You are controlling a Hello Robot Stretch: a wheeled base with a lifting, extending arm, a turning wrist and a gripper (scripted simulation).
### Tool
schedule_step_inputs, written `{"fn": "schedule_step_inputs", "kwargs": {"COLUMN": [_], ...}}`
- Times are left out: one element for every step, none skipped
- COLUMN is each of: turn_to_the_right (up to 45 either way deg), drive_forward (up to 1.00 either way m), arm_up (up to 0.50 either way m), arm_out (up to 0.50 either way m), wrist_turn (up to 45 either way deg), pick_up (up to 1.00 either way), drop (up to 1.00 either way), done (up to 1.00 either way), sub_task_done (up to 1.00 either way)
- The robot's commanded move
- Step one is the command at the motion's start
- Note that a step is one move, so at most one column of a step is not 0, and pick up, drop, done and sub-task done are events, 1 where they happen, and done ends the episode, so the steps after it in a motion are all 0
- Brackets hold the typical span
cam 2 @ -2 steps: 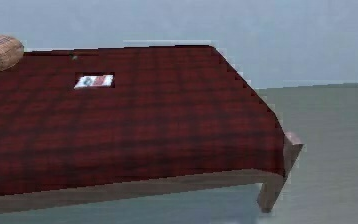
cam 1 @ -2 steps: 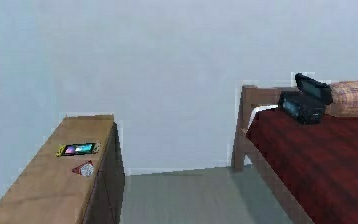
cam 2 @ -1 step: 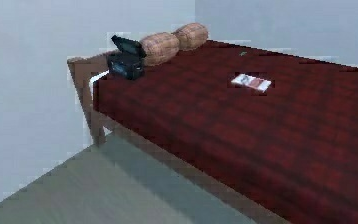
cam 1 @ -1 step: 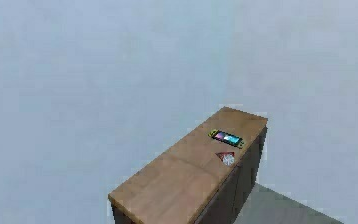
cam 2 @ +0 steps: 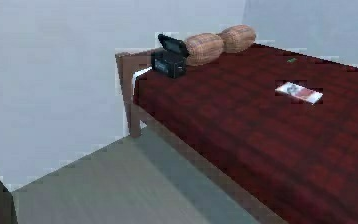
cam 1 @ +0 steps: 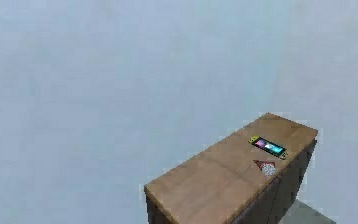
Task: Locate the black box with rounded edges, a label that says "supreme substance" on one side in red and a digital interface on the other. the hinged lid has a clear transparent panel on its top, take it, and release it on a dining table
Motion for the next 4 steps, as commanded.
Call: {"fn": "schedule_step_inputs", "kwargs": {"turn_to_the_right": [45.0, 27.0, 0.0, -45.0], "drive_forward": [0.0, 0.0, 0.95, 0.0], "arm_up": [0.0, 0.0, 0.0, 0.0], "arm_out": [0.0, 0.0, 0.0, 0.0], "wrist_turn": [0.0, 0.0, 0.0, 0.0], "pick_up": [0.0, 0.0, 0.0, 0.0], "drop": [0.0, 0.0, 0.0, 0.0], "done": [0.0, 0.0, 0.0, 0.0], "sub_task_done": [0.0, 0.0, 0.0, 0.0]}}
